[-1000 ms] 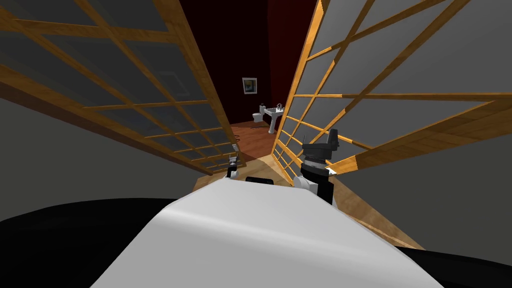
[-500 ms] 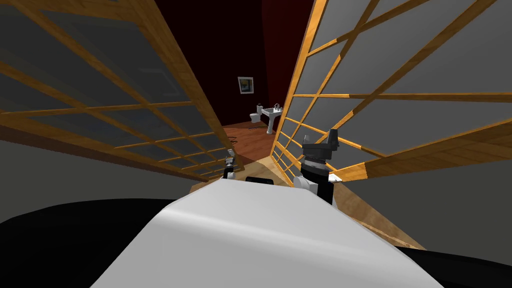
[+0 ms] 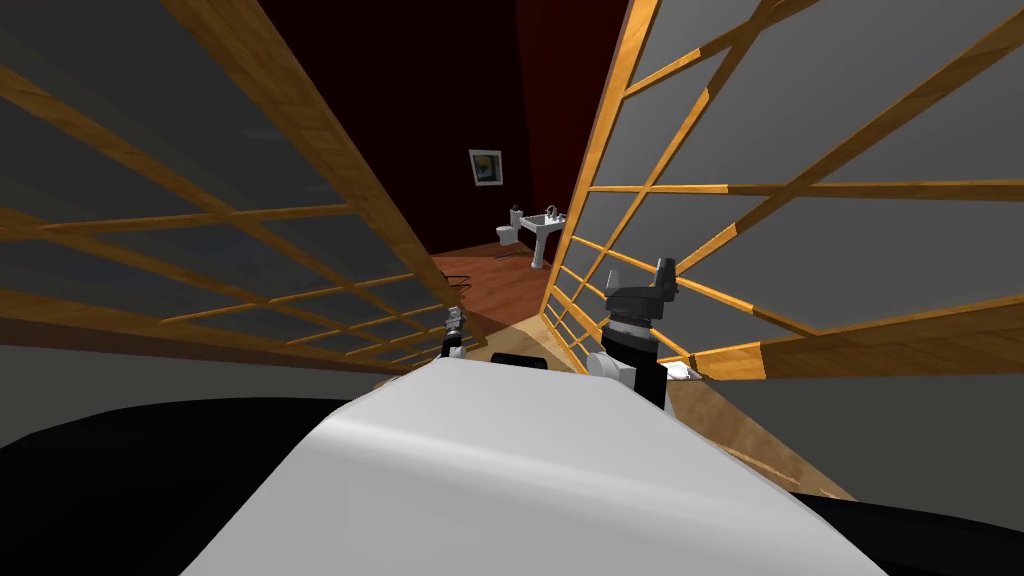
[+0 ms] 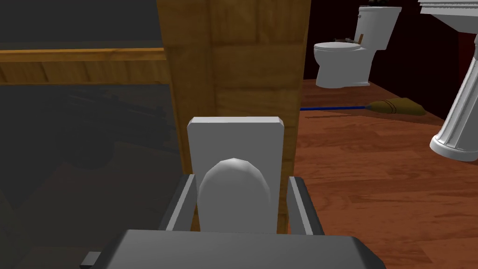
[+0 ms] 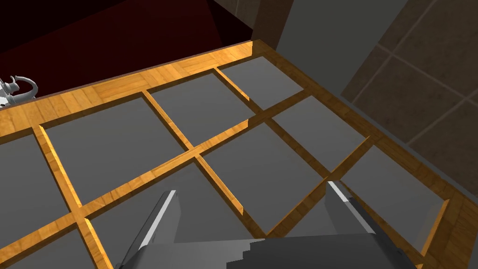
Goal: Pull the door open
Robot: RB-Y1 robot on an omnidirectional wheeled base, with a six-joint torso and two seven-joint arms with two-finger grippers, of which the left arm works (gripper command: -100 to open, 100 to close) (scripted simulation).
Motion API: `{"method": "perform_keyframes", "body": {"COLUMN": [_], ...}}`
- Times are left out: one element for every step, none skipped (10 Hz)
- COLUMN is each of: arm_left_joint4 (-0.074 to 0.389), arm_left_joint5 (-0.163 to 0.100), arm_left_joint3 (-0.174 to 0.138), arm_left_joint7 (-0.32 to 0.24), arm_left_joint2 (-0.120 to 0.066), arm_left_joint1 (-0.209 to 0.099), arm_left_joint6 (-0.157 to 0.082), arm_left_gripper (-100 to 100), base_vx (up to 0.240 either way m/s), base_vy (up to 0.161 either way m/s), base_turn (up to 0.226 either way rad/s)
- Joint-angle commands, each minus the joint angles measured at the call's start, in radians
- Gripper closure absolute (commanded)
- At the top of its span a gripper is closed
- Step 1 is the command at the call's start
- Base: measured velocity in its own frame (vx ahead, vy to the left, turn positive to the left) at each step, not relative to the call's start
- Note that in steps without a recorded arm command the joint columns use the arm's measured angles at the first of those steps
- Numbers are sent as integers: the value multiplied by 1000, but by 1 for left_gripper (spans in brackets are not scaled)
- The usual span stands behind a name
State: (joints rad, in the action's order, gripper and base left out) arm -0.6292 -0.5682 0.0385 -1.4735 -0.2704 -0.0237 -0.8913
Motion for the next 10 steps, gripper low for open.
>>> {"method": "perform_keyframes", "body": {"arm_left_joint4": [0, 0, 0, 0, 0, -4, -6, -10, -15, -22], "arm_left_joint5": [0, 0, 0, 0, 0, 8, 11, 16, 23, 33], "arm_left_joint3": [0, 0, 0, 0, 0, 15, 19, 29, 40, 58], "arm_left_joint7": [0, 0, 0, 0, 0, -14, -19, -30, -42, -62], "arm_left_joint2": [0, 0, 0, 0, 0, -8, -11, -17, -23, -34], "arm_left_joint1": [-1, -1, -1, -1, -1, 5, 6, 9, 13, 19], "arm_left_joint6": [1, 1, 1, 1, 1, 3, 3, 3, 3, 3], "arm_left_gripper": [100, 100, 100, 100, 100, 100, 100, 100, 100, 100], "base_vx": [-39, -24, -13, -6, 0, -108, -188, -221, -208, -223], "base_vy": [3, 3, 0, -3, 0, -7, 14, -10, 13, 50], "base_turn": [-1, -17, -4, 2, 0, -64, -83, -85, -80, -129]}}
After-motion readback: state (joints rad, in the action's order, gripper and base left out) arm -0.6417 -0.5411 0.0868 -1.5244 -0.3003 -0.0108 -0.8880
